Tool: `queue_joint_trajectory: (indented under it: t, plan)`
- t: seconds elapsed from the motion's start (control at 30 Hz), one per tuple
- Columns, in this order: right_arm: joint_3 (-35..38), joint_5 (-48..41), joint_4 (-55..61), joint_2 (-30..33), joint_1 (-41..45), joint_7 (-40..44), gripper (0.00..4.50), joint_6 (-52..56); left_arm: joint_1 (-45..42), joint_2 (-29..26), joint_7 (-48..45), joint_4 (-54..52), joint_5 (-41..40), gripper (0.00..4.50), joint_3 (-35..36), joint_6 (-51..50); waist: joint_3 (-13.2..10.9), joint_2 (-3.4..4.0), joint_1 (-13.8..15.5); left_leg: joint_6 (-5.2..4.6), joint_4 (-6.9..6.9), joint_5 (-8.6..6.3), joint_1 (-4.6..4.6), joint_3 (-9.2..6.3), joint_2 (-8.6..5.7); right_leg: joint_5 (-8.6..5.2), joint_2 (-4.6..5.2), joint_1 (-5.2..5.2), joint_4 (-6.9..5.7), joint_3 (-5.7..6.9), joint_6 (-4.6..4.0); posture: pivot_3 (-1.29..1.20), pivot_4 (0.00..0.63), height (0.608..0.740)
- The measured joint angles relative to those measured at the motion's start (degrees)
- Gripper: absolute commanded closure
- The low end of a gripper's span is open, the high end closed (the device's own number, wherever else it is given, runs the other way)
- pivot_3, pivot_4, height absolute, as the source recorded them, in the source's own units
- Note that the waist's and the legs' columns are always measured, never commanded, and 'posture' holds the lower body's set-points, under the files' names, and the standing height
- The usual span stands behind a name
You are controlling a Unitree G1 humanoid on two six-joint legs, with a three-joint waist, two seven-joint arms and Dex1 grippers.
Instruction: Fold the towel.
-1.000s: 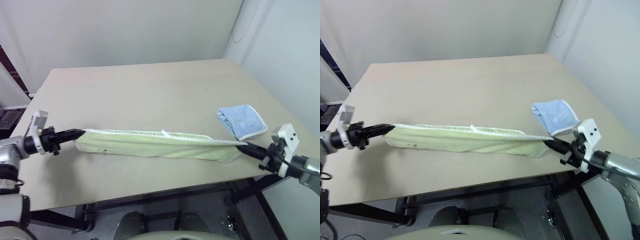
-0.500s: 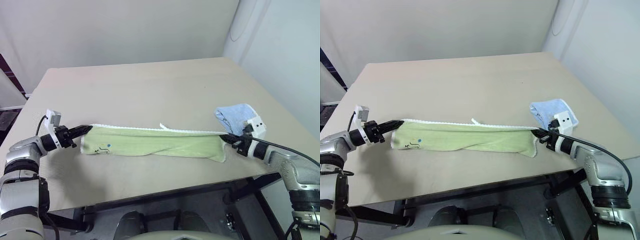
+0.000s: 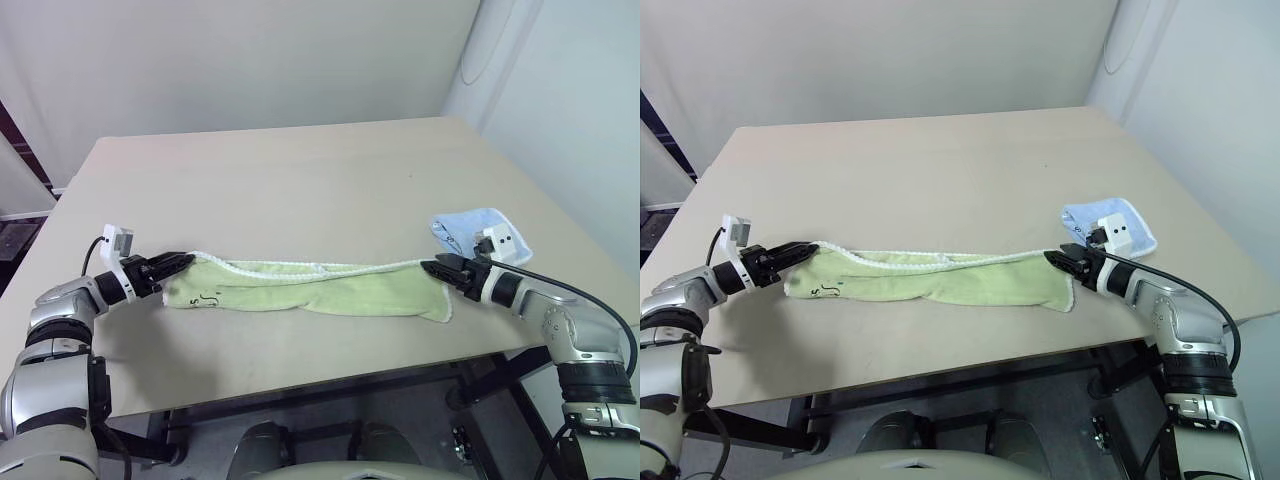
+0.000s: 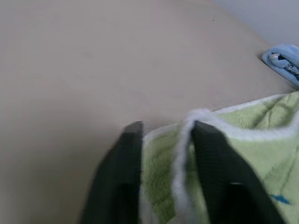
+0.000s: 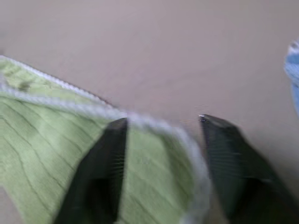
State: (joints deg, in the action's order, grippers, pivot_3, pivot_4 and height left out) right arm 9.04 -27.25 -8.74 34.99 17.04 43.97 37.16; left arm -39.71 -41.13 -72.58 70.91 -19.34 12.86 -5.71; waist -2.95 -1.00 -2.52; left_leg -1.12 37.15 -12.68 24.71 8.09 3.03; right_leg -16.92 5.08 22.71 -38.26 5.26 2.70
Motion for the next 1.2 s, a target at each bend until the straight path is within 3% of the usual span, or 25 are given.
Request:
queue_joint_trajectory:
  t: [0.07,0.3,0.4,0.7,0.87,0.9,1.0,1.2]
  plan:
    - [0.78,-0.45,0.01,-0.05,0.00,-0.83,0.13,0.59,-0.07,0.49,1.07,0.00,-0.03,1.55,0.97,0.76,0.00,0.00,0.00,0.00,0.00,0.00,0.00,0.00,0.00,0.00,0.00,0.01,0.00,0.00,0.00,0.00,0.000,0.740]
    - [10.73,-8.52,9.24,0.06,-4.12,-3.45,0.13,8.12,-1.10,-0.60,1.04,-0.38,-1.55,1.55,6.09,1.00,0.01,-0.02,0.06,0.00,-0.06,0.00,0.00,-0.01,0.01,0.00,0.00,0.00,0.02,0.01,0.00,0.00,0.000,0.740]
    - [10.40,-8.92,13.51,0.09,-7.90,-3.27,0.13,8.02,-1.00,-2.15,-2.09,-1.47,-0.98,1.55,5.82,0.94,0.01,-0.01,-0.06,0.00,-0.07,-0.01,0.00,-0.01,0.02,-0.01,-0.02,0.00,0.06,0.02,0.00,0.00,0.000,0.740]
    - [7.10,-6.84,14.24,1.00,-7.98,-4.60,0.13,8.23,0.66,-2.70,-0.15,-1.64,4.29,1.55,3.23,1.96,0.00,0.02,0.12,0.01,-0.06,-0.01,-0.03,0.00,0.01,0.03,0.01,0.01,0.10,0.01,-0.07,0.00,0.000,0.740]
    - [6.84,-6.39,15.54,0.91,-8.26,-4.83,0.08,7.54,0.69,-2.10,1.69,-1.22,4.81,0.01,3.80,2.21,0.00,0.01,0.10,0.00,-0.09,-0.02,0.01,0.00,0.01,0.03,0.02,0.02,0.17,0.01,-0.06,0.00,0.000,0.740]
    - [7.04,-7.27,16.08,0.79,-8.44,-4.82,0.08,8.13,0.67,-1.93,1.85,-1.22,4.50,0.01,4.20,2.20,0.00,0.01,0.08,0.00,-0.10,-0.02,0.01,0.00,0.02,0.03,0.02,0.02,0.16,0.01,-0.06,0.00,0.000,0.740]
    - [9.51,-13.19,16.87,-0.23,-9.08,-4.98,0.08,14.18,0.49,-1.70,2.29,-1.23,2.72,0.01,6.44,2.08,0.00,0.01,0.07,0.00,-0.11,-0.02,0.01,0.00,0.03,0.04,0.02,0.02,0.16,0.01,-0.07,0.00,0.000,0.740]
    - [24.51,-39.65,13.80,-0.80,-10.08,-10.92,0.08,37.06,0.36,-2.02,-6.62,-5.15,-1.64,0.01,8.66,-3.25,0.01,-0.01,0.12,0.00,-0.11,-0.02,0.00,0.00,0.02,0.04,0.05,-0.02,0.18,0.01,-0.08,0.00,0.000,0.740]
